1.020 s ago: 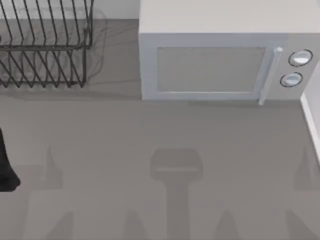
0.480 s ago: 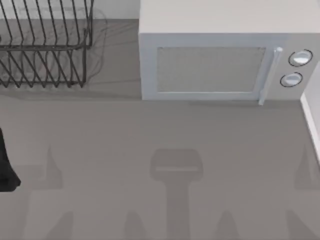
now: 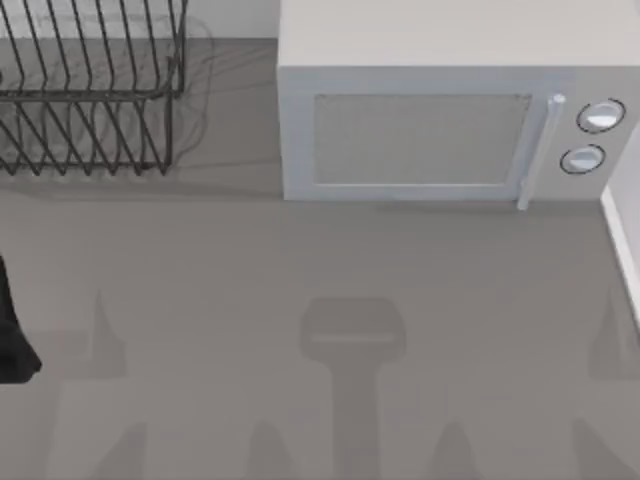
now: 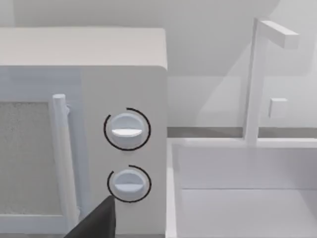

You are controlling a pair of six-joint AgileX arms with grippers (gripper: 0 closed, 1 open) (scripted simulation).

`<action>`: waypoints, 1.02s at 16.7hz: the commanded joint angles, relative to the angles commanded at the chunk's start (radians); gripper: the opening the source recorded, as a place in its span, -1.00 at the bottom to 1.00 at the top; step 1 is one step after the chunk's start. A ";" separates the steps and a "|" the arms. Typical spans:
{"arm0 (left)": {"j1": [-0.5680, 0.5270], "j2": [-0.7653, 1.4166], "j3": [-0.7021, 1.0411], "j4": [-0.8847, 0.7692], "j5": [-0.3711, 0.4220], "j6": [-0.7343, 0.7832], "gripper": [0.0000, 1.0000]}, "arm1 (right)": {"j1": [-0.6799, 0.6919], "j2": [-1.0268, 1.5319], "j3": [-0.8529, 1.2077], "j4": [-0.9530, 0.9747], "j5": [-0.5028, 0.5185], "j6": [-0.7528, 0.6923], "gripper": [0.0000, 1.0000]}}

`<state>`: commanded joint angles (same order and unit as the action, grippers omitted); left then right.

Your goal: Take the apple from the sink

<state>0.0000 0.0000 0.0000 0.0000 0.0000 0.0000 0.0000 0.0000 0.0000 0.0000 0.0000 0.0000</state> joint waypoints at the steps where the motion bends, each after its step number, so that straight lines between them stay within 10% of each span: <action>1: 0.000 0.000 0.000 0.000 0.000 0.000 1.00 | 0.000 0.000 0.000 0.000 0.000 0.000 1.00; 9: 0.000 0.000 0.000 0.000 0.000 0.000 1.00 | -0.012 0.062 0.054 -0.039 0.000 -0.011 1.00; 17: 0.000 0.000 0.000 0.000 0.000 0.000 1.00 | -0.107 0.652 0.489 -0.352 0.000 -0.101 1.00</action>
<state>0.0000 0.0000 0.0000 0.0000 0.0000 0.0000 -0.1069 0.6521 0.4886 -0.3523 0.0004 -0.1012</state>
